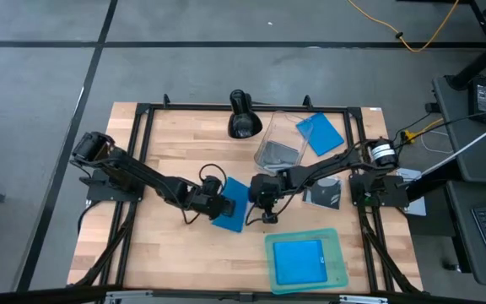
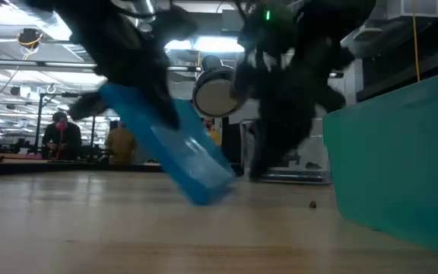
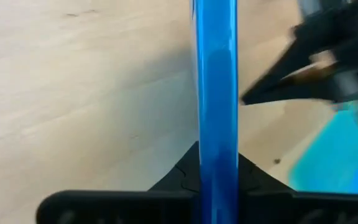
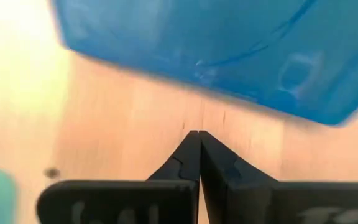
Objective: Pick & place jewel cases by type
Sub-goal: Put the bottom blue CD case into the light green bin
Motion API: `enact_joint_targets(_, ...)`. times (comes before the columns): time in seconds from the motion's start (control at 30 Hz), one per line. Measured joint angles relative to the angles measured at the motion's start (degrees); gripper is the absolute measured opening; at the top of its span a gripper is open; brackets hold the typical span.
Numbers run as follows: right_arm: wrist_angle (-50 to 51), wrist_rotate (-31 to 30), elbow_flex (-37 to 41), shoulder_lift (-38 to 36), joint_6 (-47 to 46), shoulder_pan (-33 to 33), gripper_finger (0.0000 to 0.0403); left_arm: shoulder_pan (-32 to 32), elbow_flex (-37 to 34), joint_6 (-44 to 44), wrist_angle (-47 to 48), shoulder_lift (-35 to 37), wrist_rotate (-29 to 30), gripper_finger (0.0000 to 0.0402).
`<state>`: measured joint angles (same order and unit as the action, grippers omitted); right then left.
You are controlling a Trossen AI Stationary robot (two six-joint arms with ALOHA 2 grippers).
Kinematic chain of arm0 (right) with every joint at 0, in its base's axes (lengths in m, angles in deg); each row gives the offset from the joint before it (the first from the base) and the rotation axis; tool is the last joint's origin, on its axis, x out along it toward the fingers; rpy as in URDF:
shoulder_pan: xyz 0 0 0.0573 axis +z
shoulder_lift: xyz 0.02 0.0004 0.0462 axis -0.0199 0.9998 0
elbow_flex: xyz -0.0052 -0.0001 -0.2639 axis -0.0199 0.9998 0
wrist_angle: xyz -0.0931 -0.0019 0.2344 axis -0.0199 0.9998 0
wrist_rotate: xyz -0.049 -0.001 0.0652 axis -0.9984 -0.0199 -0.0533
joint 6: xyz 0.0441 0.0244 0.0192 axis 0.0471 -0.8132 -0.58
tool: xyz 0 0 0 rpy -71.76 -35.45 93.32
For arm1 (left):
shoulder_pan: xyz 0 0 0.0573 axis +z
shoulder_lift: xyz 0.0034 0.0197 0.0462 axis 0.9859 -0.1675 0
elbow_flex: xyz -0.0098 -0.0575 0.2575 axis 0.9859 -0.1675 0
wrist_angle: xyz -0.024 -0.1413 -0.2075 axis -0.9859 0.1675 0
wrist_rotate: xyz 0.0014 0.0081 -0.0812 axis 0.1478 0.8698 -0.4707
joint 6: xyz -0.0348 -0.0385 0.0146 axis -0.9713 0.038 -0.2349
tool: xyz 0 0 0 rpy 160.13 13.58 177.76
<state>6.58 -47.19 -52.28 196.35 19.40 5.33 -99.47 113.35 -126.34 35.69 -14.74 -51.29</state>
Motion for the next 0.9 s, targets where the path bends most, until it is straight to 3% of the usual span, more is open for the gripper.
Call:
enact_joint_targets(0.2,1.11,-2.25,-4.42,-6.73,2.82,-0.43,0.0006,-2.92,-0.39,2.52,12.58,9.27,7.02,0.0009)
enact_joint_targets(0.47,6.02,-8.81,-14.85,-17.19,6.37,0.21,0.0006,-8.35,0.30,18.28,13.63,23.44,19.89,0.0008)
enact_joint_targets(0.6,10.88,-16.04,-17.36,-24.50,7.36,1.68,0.0006,-10.82,3.26,32.41,11.89,26.77,23.29,0.0008)
enact_joint_targets(0.9,22.08,-30.78,-17.16,-37.40,2.40,9.10,0.0006,-15.38,12.78,66.98,8.18,25.20,23.91,0.0008)
